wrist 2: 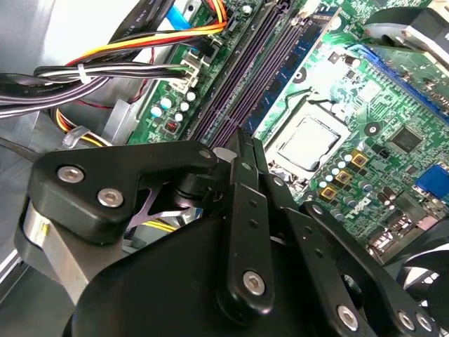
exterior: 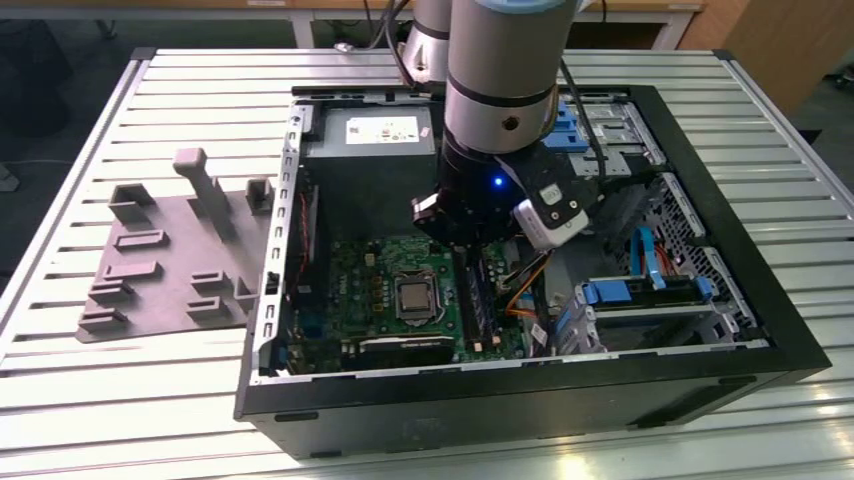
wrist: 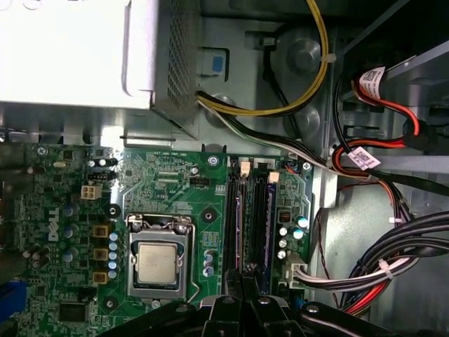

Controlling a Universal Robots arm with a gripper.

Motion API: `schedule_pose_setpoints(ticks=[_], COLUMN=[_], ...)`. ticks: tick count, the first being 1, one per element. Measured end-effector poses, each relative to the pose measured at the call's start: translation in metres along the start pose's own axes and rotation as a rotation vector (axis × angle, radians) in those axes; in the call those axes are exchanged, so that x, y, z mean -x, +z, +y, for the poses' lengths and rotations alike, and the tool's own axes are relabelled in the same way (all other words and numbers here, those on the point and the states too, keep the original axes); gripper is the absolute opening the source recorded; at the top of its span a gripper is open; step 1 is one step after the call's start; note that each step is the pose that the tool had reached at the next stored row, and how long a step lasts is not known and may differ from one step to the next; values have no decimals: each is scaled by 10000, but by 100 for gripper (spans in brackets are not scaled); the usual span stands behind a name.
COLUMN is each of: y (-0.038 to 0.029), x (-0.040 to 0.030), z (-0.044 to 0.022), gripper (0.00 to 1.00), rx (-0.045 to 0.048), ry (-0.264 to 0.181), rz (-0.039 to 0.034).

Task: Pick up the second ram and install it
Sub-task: 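Insert the second ram into the second slot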

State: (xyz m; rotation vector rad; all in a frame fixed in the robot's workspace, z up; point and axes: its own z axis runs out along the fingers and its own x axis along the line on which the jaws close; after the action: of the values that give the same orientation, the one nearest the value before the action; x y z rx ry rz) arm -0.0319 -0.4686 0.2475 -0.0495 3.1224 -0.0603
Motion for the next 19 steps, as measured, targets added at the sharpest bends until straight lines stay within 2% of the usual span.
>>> schedule_pose_setpoints(ticks=[5, 19], y=[30, 118], x=[-1, 2], z=[1, 22], gripper=[12, 12], rx=[-2, -2], ry=[135, 142], rz=[5, 6])
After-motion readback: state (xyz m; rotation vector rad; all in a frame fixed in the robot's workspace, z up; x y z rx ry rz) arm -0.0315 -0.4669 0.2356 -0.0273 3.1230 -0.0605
